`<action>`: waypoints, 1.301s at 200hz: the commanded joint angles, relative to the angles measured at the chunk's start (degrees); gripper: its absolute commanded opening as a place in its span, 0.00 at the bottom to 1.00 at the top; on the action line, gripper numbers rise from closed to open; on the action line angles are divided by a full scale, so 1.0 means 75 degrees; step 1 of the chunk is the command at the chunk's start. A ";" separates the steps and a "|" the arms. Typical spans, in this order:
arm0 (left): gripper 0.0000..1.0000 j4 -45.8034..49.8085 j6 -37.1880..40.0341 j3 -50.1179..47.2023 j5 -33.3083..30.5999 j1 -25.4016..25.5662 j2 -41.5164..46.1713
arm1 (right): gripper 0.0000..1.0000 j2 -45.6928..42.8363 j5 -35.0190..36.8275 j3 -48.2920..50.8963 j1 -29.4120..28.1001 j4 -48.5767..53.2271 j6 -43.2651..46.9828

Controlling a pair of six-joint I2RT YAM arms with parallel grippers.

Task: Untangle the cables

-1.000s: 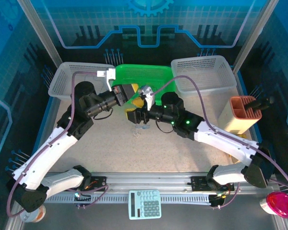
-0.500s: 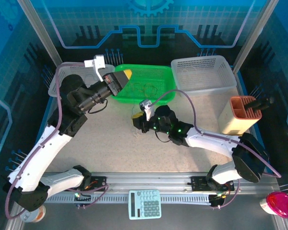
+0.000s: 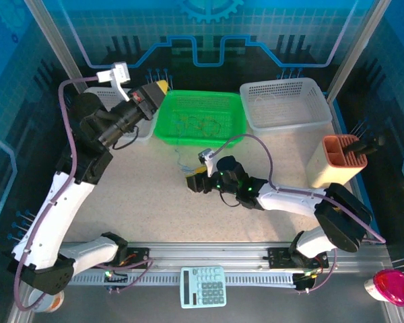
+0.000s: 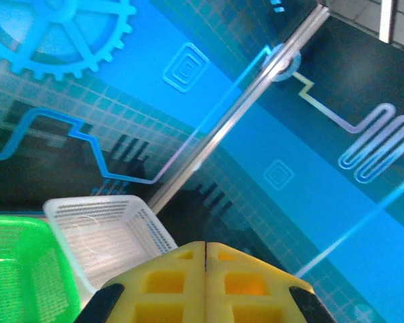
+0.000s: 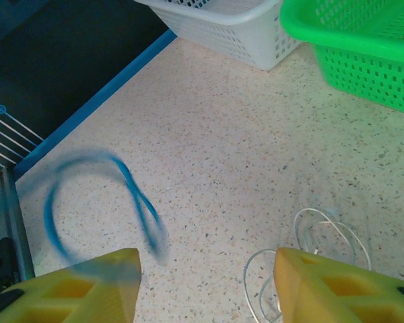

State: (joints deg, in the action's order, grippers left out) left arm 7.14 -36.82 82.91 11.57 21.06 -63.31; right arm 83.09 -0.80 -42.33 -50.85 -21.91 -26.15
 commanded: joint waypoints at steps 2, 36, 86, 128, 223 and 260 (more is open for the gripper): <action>0.00 0.0313 0.0628 0.0347 -0.0113 -0.0498 -0.0122 | 0.58 -0.0634 0.0228 0.0001 -0.0015 0.0327 0.0098; 0.00 0.0294 0.0932 0.0449 -0.0156 -0.1285 -0.0392 | 0.60 -0.1456 0.0522 -0.0209 -0.0001 0.1555 0.0334; 0.00 0.0027 0.0973 0.0907 0.0010 -0.2604 -0.1328 | 0.62 -0.2631 0.0882 -0.0195 0.0278 0.2702 0.0346; 0.00 -0.0330 0.0695 0.1396 0.0048 -0.3607 -0.2366 | 0.62 -0.3288 0.0796 0.0024 0.0603 0.3119 0.0227; 0.00 -0.0652 0.0971 0.1445 0.0101 -0.4296 -0.4642 | 0.62 -0.3681 0.0701 0.0281 0.0739 0.3549 -0.0049; 0.36 -0.0239 0.1049 0.0908 0.0042 -0.4296 -0.5067 | 0.62 -0.3929 0.0759 0.0244 0.0739 0.3844 -0.0105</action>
State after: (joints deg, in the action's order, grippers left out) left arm 3.73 -30.76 91.39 11.44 -10.68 -99.88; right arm 55.72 4.49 -40.25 -46.04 4.71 -26.00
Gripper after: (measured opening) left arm 0.178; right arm 0.622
